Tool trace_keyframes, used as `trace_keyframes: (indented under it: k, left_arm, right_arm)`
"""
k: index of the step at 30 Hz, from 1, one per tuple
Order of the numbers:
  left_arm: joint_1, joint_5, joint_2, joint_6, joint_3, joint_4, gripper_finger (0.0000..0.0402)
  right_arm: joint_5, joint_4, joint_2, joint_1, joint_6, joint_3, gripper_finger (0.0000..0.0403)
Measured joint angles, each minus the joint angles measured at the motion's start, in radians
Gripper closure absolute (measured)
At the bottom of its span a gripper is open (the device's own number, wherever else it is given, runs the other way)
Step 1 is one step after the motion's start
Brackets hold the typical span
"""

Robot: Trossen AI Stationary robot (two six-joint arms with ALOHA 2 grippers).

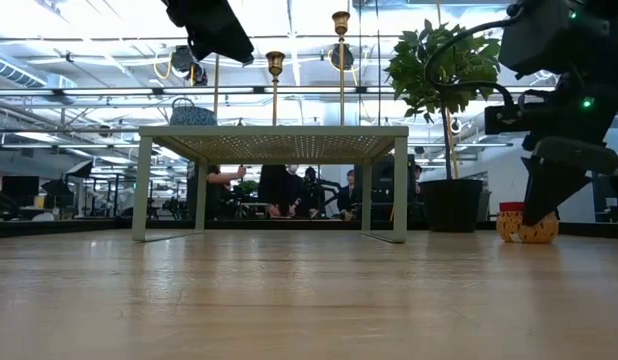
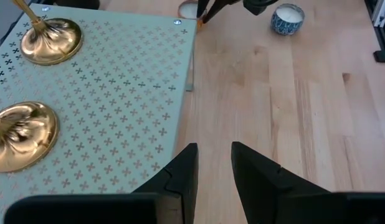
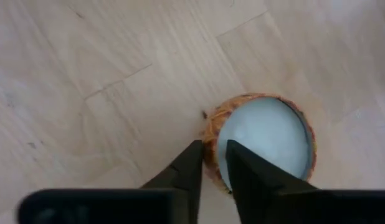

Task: Pick & Place candle stick holders
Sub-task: Put the orange scented candle on top of the shelf

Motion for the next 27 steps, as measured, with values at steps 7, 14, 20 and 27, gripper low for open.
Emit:
trace_keyframes:
  k: [7,14,20,27]
  left_arm:
    - [0.000,0.000,0.000,0.000,0.000,0.000,0.0298]
    - [0.000,0.000,-0.001,-0.009,0.000,0.001,0.0298]
    - [0.000,0.001,-0.001,-0.009,0.000,0.000,0.0298]
    - [-0.025,0.002,-0.001,-0.008,0.000,-0.004,0.0298]
  right_arm:
    - [-0.006,-0.002,0.000,0.000,0.004,0.000,0.0394]
    - [-0.141,0.058,-0.042,0.003,0.034,0.057,0.0399]
    - [-0.207,0.247,-0.112,0.023,-0.060,0.139,0.0401]
    - [-0.285,0.476,-0.122,0.031,-0.164,0.190,0.0402]
